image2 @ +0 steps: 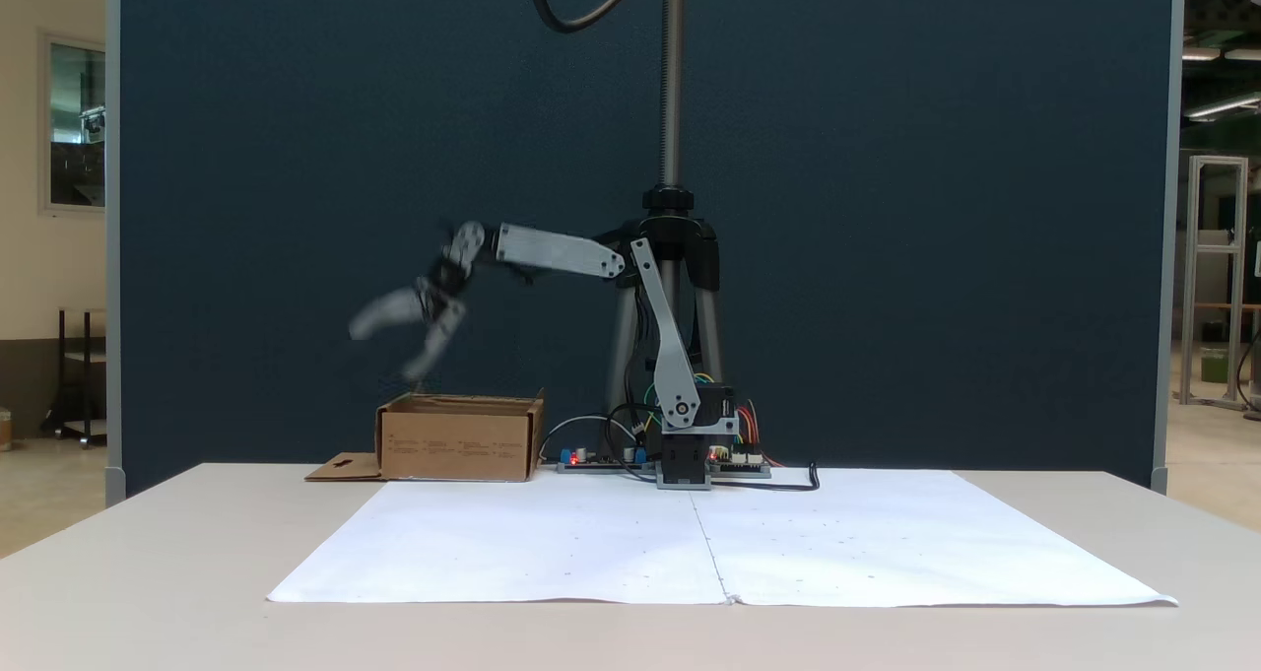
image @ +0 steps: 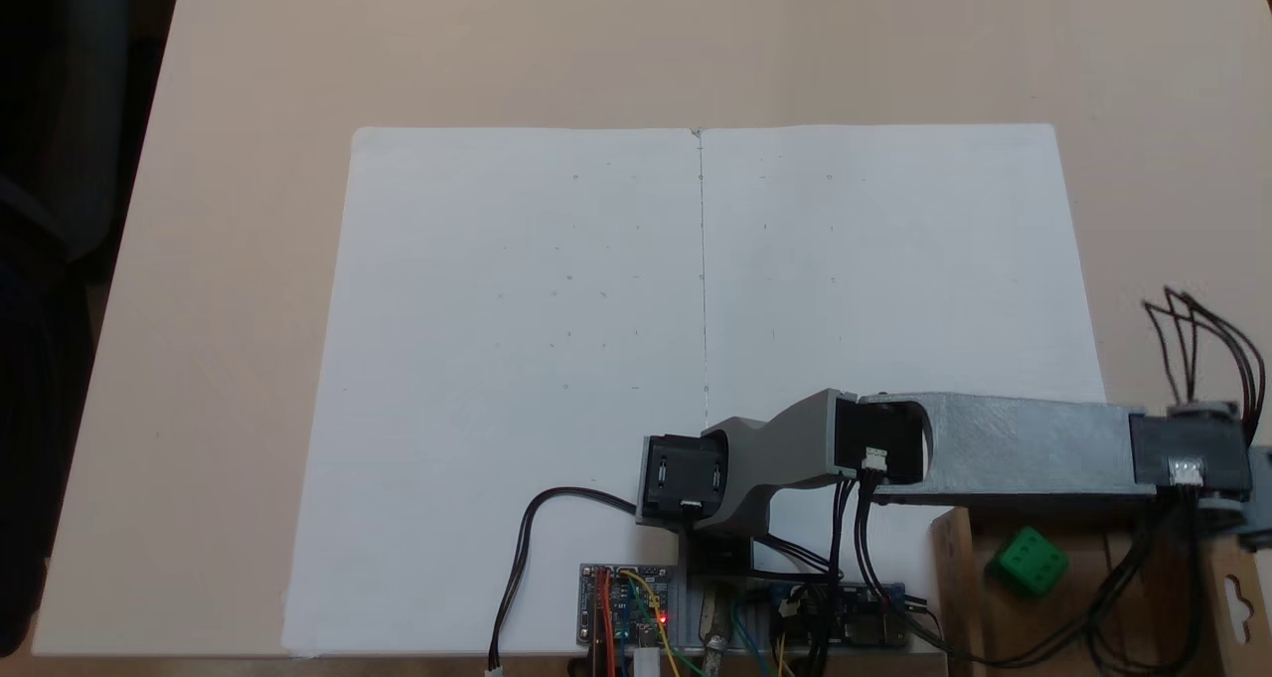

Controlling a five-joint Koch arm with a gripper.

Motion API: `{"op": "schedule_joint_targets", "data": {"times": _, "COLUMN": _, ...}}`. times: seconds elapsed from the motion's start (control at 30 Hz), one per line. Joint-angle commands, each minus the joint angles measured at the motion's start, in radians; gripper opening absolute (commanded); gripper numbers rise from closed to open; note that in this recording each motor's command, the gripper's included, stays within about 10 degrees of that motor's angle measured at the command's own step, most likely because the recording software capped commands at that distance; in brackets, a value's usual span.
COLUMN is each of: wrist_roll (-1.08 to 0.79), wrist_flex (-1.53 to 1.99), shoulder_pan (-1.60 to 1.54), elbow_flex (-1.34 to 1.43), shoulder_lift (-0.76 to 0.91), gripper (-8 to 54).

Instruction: Grasp a green dice and put it in the bin.

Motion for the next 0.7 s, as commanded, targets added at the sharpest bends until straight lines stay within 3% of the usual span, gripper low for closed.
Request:
{"op": "schedule_joint_targets", "data": {"times": 0.0, "wrist_roll": 0.165, "wrist_flex": -0.054, "shoulder_pan": -0.034, "elbow_flex": -0.094, "shoulder_lift": 0.084, "gripper": 41.3}}
{"op": "schedule_joint_targets", "data": {"times": 0.13, "wrist_roll": 0.299, "wrist_flex": -0.054, "shoulder_pan": -0.140, "elbow_flex": -0.126, "shoulder_lift": 0.160, "gripper": 41.3}}
{"op": "schedule_joint_targets", "data": {"times": 0.67, "wrist_roll": 0.321, "wrist_flex": -0.014, "shoulder_pan": -0.865, "elbow_flex": -0.002, "shoulder_lift": 0.407, "gripper": 43.8}}
